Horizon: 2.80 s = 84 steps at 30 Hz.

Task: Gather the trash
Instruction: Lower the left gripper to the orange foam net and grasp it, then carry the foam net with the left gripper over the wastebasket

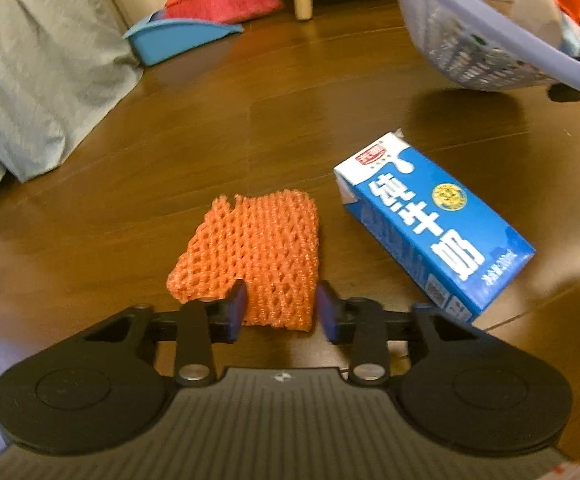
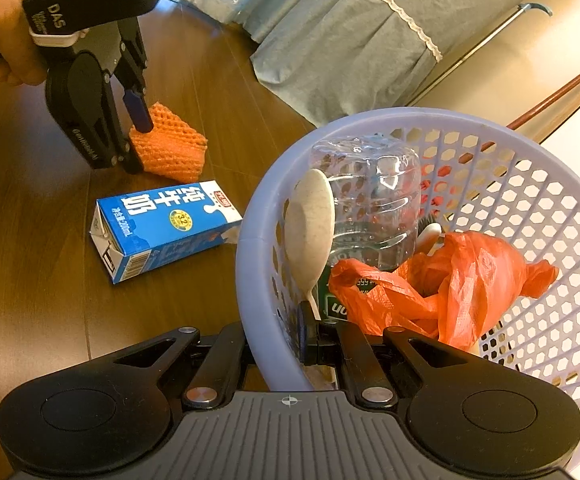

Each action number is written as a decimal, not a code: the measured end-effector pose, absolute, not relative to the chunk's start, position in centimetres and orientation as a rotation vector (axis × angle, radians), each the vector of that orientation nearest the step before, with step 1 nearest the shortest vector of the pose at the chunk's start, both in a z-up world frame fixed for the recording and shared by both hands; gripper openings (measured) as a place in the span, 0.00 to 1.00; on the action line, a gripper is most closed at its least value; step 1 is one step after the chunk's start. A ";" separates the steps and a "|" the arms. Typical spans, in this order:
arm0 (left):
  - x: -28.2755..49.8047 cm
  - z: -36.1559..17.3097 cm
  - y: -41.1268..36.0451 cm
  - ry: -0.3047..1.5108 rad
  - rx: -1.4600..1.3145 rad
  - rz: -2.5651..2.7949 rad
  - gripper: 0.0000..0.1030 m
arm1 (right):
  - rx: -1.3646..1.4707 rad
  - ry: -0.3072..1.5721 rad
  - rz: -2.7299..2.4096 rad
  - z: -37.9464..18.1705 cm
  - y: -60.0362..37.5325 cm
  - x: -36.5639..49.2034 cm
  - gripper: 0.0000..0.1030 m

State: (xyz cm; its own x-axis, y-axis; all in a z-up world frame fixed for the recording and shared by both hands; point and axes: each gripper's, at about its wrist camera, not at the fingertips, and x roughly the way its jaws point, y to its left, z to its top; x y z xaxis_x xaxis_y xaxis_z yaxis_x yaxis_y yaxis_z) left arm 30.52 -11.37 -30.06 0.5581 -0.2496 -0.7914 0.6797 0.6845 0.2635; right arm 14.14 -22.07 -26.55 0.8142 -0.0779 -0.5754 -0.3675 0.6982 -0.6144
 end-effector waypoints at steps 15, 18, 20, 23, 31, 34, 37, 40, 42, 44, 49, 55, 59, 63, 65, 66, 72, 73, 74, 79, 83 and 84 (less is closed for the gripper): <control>27.0 -26.0 -5.3 0.938 0.382 -0.534 0.07 | -0.773 0.636 0.160 -25.6 -22.3 14.4 0.03; 25.8 -25.0 -3.8 0.961 0.337 -0.516 0.07 | -0.775 0.642 0.166 -25.4 -22.2 14.2 0.03; 25.1 -24.3 -3.1 0.960 0.290 -0.500 0.07 | -0.778 0.646 0.172 -25.3 -22.0 14.2 0.03; 24.6 -23.5 -2.5 0.968 0.233 -0.493 0.07 | -0.786 0.650 0.176 -25.4 -21.9 14.0 0.03; 24.3 -22.4 -2.6 0.948 0.225 -0.513 0.07 | -0.794 0.651 0.182 -25.7 -21.4 13.8 0.03; 24.3 -22.1 -2.7 0.945 0.220 -0.514 0.07 | -0.798 0.652 0.183 -25.9 -21.3 13.8 0.03; 24.1 -21.7 -2.9 0.938 0.212 -0.519 0.07 | -0.797 0.652 0.183 -25.9 -21.3 13.7 0.03; 24.2 -21.4 -3.2 0.933 0.209 -0.527 0.07 | -0.796 0.652 0.182 -26.0 -21.4 13.7 0.03; 24.2 -21.2 -3.4 0.929 0.209 -0.530 0.07 | -0.796 0.652 0.182 -26.0 -21.3 13.6 0.03; 24.2 -21.1 -3.5 0.924 0.207 -0.531 0.07 | -0.796 0.651 0.182 -26.0 -21.3 13.6 0.03; 24.2 -20.9 -3.6 0.922 0.199 -0.531 0.07 | -0.796 0.651 0.181 -26.0 -21.3 13.6 0.03; 24.3 -20.5 -3.9 0.916 0.189 -0.534 0.07 | -0.796 0.652 0.181 -26.0 -21.3 13.6 0.03; 24.3 -20.2 -4.1 0.912 0.182 -0.536 0.07 | -0.796 0.651 0.181 -26.1 -21.3 13.6 0.03; 24.3 -19.8 -4.4 0.905 0.175 -0.542 0.07 | -0.796 0.651 0.181 -26.1 -21.3 13.6 0.03; 24.3 -19.5 -4.6 0.902 0.171 -0.548 0.07 | -0.796 0.651 0.180 -26.1 -21.3 13.6 0.03; 24.3 -19.4 -4.7 0.899 0.168 -0.550 0.07 | -0.795 0.651 0.180 -26.1 -21.3 13.6 0.03; 24.3 -18.6 -5.3 0.885 0.154 -0.571 0.07 | -0.795 0.651 0.180 -26.2 -21.3 13.6 0.03; 24.3 -18.5 -5.4 0.883 0.151 -0.574 0.07 | -0.796 0.651 0.180 -26.2 -21.4 13.6 0.03; 24.2 -18.3 -5.5 0.880 0.149 -0.578 0.07 | -0.795 0.651 0.180 -26.2 -21.4 13.6 0.03; 24.2 -17.8 -5.7 0.874 0.133 -0.589 0.07 | -0.796 0.651 0.180 -26.2 -21.3 13.6 0.03; 24.2 -17.4 -5.9 0.868 0.123 -0.599 0.07 | -0.795 0.650 0.179 -26.3 -21.4 13.6 0.03; 24.2 -17.3 -6.0 0.866 0.121 -0.602 0.07 | -0.795 0.651 0.179 -26.3 -21.3 13.6 0.03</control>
State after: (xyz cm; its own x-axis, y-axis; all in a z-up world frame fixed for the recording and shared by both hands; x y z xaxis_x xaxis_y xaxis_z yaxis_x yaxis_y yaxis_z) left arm 24.20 -6.03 -17.26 0.4941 -0.4479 -0.7452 0.5428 0.8284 -0.1380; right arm 13.60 -21.35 -26.26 0.7920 -0.0877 -0.6042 -0.3846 0.6969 -0.6053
